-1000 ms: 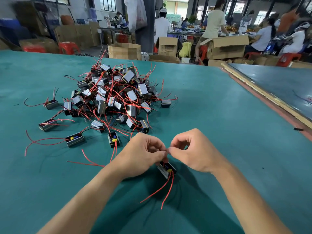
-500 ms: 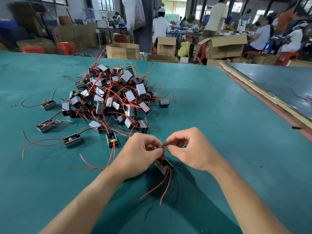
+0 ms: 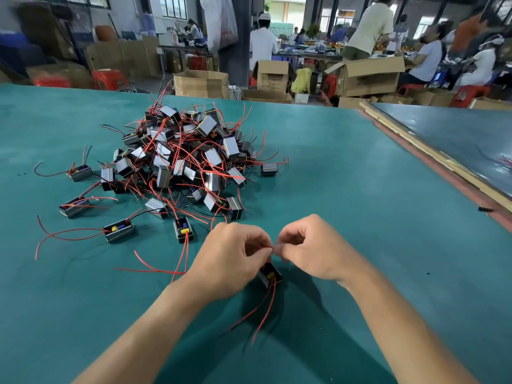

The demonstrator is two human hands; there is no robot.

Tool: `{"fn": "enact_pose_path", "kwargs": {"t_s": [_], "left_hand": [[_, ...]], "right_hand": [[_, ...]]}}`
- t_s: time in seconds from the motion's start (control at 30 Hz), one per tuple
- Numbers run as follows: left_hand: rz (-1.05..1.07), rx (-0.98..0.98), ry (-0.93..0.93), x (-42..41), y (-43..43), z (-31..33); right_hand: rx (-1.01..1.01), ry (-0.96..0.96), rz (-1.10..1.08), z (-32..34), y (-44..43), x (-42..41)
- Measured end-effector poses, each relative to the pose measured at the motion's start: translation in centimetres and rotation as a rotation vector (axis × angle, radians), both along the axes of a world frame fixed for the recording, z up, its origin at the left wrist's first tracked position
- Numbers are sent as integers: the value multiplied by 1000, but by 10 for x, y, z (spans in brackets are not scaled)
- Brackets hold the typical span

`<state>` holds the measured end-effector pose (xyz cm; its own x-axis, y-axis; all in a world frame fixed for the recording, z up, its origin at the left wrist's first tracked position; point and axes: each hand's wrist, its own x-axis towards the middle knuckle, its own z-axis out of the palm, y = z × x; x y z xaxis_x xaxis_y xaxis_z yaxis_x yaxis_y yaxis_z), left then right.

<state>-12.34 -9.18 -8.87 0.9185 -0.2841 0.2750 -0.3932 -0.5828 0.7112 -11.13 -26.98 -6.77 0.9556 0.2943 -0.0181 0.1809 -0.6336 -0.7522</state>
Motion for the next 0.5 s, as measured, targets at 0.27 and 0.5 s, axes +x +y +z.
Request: {"fn": "enact_pose_path", "kwargs": {"t_s": [0.27,0.5], "left_hand": [[22,5,-57,2,1,0],[-13,-247,254,4,5,5]], "right_hand": [[147,103,-47,-3,1,1],[97,-159,94,-2,-6,1]]}}
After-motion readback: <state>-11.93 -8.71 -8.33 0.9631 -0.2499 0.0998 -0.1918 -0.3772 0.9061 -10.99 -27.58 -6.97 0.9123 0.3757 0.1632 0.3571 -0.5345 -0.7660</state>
